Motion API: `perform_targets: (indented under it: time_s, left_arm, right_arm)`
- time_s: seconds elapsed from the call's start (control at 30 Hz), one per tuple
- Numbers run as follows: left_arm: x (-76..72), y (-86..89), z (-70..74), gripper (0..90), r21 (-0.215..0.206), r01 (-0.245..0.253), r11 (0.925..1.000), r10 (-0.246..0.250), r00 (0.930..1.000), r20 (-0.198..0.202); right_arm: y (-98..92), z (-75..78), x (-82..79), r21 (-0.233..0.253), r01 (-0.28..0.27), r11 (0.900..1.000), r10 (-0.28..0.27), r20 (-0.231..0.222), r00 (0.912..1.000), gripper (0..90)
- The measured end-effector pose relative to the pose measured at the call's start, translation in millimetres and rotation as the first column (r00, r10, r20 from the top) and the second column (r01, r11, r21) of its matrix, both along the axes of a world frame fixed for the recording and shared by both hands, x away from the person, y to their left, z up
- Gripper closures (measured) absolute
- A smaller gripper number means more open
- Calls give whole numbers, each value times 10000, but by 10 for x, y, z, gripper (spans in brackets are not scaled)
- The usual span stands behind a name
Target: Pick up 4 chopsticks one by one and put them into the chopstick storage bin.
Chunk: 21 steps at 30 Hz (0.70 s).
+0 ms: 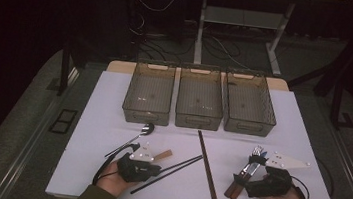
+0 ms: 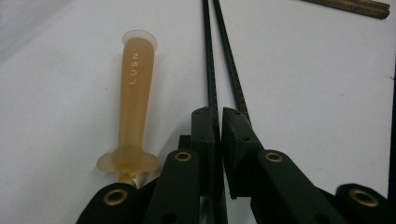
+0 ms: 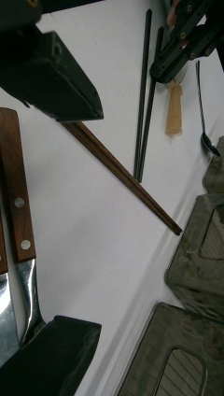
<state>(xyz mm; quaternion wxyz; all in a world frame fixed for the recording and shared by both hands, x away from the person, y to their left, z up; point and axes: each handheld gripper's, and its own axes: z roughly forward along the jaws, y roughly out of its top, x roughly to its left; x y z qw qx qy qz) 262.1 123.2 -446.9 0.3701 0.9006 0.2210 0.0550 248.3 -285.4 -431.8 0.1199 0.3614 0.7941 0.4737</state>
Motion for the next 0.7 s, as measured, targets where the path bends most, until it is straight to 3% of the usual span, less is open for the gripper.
perform_targets:
  time_s: [0.03,0.13,0.37,0.57,0.7]
  left_arm:
    - [4,-3,10,849,161,35,9999,-36,10000,21]
    - [7,-6,6,855,25,-128,9999,128,9998,-130]
    - [18,-13,22,857,134,-152,9998,155,9996,-226]
    - [34,-6,44,857,247,-281,9993,284,9995,-123]
    - [33,-1,65,857,91,-313,9995,315,9993,-186]
  right_arm:
    - [1,0,-1,-5,1,10000,-1,-12,10000,8]
    - [4,2,-3,8,1,10000,-1,12,10000,7]
    - [-2,7,-6,52,3,10000,-4,35,10000,8]
    - [-5,5,-2,41,5,10000,-5,20,10000,7]
    - [-9,4,-2,63,-2,10000,1,43,10000,7]
